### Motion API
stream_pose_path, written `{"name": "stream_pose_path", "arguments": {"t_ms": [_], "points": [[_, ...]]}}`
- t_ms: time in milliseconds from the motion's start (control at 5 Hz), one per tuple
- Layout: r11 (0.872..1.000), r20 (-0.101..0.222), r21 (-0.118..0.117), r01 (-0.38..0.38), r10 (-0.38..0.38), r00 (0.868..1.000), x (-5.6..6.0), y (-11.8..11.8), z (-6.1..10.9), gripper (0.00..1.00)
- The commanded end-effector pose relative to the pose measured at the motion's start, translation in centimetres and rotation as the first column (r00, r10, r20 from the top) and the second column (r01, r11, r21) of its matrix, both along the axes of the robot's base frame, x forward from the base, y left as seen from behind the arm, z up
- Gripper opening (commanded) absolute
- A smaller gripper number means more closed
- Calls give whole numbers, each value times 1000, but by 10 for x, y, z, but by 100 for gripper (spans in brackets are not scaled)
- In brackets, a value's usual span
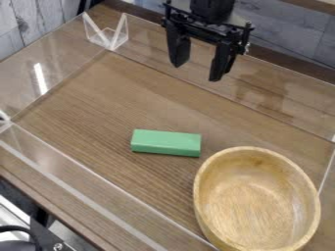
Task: Put green object into wooden bowl
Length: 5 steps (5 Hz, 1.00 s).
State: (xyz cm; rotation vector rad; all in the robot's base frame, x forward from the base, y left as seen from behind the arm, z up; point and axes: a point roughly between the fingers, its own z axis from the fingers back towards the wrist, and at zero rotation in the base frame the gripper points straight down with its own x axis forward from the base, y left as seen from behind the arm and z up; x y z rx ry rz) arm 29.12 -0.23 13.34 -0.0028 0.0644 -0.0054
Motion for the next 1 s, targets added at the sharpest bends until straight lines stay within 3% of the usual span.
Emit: {"name": "stream_pose_path", "arguments": {"t_ms": [0,200,400,600,800], "points": [[982,-23,-10,190,-191,981,-11,-5,-7,100],[904,-27,-23,427,-428,904,-31,-5,-22,100],[789,-7,-11,615,-615,789,-45,-1,-34,0],[684,8,8,729,-729,684,-45,9,-32,100],[596,19,25,802,-803,596,-45,17,-29,100]]}}
